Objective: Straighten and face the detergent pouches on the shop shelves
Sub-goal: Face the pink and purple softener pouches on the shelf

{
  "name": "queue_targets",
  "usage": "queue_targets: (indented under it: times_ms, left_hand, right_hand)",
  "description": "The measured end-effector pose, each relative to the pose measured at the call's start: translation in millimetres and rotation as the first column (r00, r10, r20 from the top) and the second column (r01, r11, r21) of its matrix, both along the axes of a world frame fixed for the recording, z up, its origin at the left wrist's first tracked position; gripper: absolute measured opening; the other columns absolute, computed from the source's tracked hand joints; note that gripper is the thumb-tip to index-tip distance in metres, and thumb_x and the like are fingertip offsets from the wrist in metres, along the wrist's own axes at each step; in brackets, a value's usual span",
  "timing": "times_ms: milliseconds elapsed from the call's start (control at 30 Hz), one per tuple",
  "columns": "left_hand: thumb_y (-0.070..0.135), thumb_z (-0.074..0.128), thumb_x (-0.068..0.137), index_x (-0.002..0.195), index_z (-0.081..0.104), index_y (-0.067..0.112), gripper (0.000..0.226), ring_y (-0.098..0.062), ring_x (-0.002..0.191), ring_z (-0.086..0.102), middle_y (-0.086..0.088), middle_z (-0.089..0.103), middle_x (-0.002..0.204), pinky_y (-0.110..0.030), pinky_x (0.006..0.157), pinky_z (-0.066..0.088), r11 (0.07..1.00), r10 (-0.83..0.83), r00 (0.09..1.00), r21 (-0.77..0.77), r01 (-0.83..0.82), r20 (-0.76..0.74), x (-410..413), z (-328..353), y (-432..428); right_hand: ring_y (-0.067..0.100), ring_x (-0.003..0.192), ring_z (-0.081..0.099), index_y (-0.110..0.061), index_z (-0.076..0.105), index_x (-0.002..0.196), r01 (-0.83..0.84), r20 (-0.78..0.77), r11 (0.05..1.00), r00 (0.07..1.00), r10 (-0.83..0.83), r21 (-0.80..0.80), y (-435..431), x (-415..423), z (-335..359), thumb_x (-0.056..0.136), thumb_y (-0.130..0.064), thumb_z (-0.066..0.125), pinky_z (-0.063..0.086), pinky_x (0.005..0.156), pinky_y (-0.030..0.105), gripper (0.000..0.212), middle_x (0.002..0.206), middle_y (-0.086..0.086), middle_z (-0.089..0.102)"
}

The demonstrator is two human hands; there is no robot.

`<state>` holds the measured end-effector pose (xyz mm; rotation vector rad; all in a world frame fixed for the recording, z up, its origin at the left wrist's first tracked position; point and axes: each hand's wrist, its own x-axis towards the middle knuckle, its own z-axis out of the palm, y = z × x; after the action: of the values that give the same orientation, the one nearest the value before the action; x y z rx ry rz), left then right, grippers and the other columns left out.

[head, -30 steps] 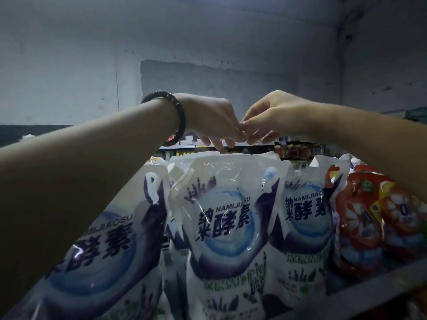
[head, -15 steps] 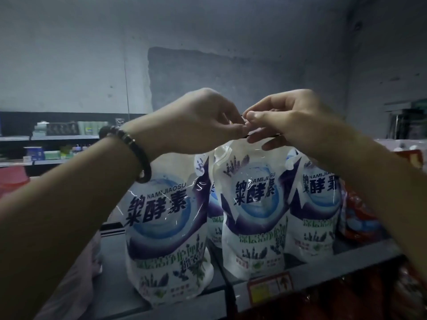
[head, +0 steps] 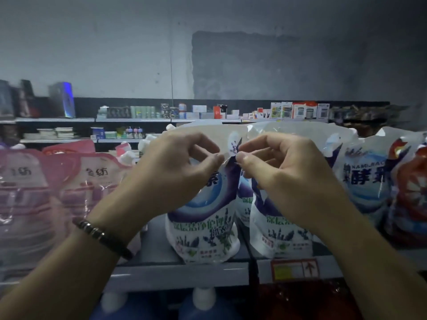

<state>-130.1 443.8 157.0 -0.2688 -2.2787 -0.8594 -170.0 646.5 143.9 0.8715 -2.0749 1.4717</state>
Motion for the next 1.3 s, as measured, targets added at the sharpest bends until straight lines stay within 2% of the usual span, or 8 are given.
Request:
queue_targets:
  times_ms: [100,267,400,600,667,933,1100,1300]
  left_hand:
    - [0.044,0.074,0.092,0.102,0.076,0.034,0.014,-0.004,0.075,0.075,0.016,0.077,0.086,-0.038,0.068,0.066,0.994,0.072,0.997,0.082,-0.072,-0.008,12.4,-22.3,-15.4]
    - [0.034,0.075,0.092,0.1,0.076,0.033,0.007,-0.003,0.074,0.074,0.022,0.076,0.089,-0.021,0.064,0.058,0.97,0.127,0.991,0.212,-0.117,-0.034,39.0,-70.2,-39.1]
    - [0.029,0.077,0.093,0.095,0.076,0.033,0.004,-0.009,0.076,0.074,0.015,0.078,0.087,-0.035,0.071,0.062,0.931,0.194,0.981,0.318,-0.177,-0.022,56.7,-104.3,-72.1]
    - [0.029,0.077,0.091,0.095,0.075,0.035,0.008,0.0,0.084,0.074,0.022,0.077,0.087,-0.02,0.065,0.056,0.917,0.26,0.965,0.321,-0.237,-0.031,89.0,-133.7,-123.5]
    - [0.03,0.078,0.091,0.098,0.073,0.039,0.012,0.002,0.091,0.073,0.023,0.076,0.093,-0.017,0.067,0.053,0.91,0.274,0.961,0.328,-0.252,-0.021,94.9,-144.1,-145.6]
    - [0.035,0.08,0.088,0.123,0.061,0.049,0.042,0.005,0.117,0.059,0.032,0.059,0.124,-0.038,0.094,0.058,0.899,0.24,0.971,0.374,-0.227,0.012,96.4,-175.8,-198.5]
    - [0.03,0.081,0.089,0.139,0.052,0.048,0.06,0.013,0.131,0.049,0.039,0.049,0.135,-0.024,0.109,0.044,0.923,0.162,0.987,0.355,-0.149,-0.006,91.0,-185.4,-203.2]
    - [0.033,0.081,0.089,0.148,0.04,0.053,0.075,0.017,0.133,0.043,0.036,0.043,0.145,0.001,0.099,0.035,0.918,0.19,0.981,0.36,-0.169,-0.025,79.8,-193.1,-199.3]
  right_hand:
    - [0.005,0.078,0.075,-0.029,0.076,0.096,-0.054,0.035,0.998,0.998,0.055,-0.03,-18.2,0.6,-16.1,0.092,-0.04,0.076,0.062,0.068,0.028,0.012,0.083,-0.012,0.078]
    - [0.008,0.082,0.076,-0.029,0.077,0.095,-0.112,0.147,0.989,0.981,0.126,-0.101,-53.2,7.7,-54.7,0.094,-0.034,0.077,0.065,0.076,0.039,0.005,0.085,-0.008,0.079]
    - [0.009,0.085,0.077,-0.029,0.077,0.097,-0.115,0.223,0.984,0.964,0.144,-0.139,-86.0,18.5,-85.8,0.092,-0.032,0.078,0.064,0.083,0.046,0.006,0.087,-0.009,0.08]
    - [0.018,0.089,0.078,-0.026,0.079,0.099,-0.091,0.316,0.971,0.935,0.159,-0.22,-142.8,32.6,-124.7,0.092,-0.029,0.08,0.062,0.09,0.052,0.007,0.09,-0.002,0.081]
    - [0.017,0.09,0.078,-0.023,0.079,0.099,-0.053,0.345,0.968,0.928,0.139,-0.247,-161.2,35.5,-136.1,0.092,-0.023,0.08,0.062,0.091,0.051,0.007,0.091,-0.002,0.081]
    - [0.001,0.102,0.073,-0.031,0.072,0.113,0.111,0.361,0.97,0.932,-0.027,-0.214,-227.6,38.1,-160.5,0.09,-0.026,0.083,0.058,0.095,0.03,0.025,0.106,-0.013,0.079]
    - [-0.001,0.111,0.068,-0.033,0.065,0.125,0.163,0.387,0.962,0.919,-0.069,-0.217,-246.5,34.0,-155.6,0.091,-0.026,0.08,0.055,0.102,0.031,0.038,0.119,-0.014,0.072]
    - [0.006,0.118,0.067,-0.024,0.063,0.134,0.098,0.427,0.966,0.904,0.014,-0.239,-259.1,16.2,-147.2,0.091,-0.031,0.082,0.054,0.107,0.033,0.048,0.123,-0.009,0.074]
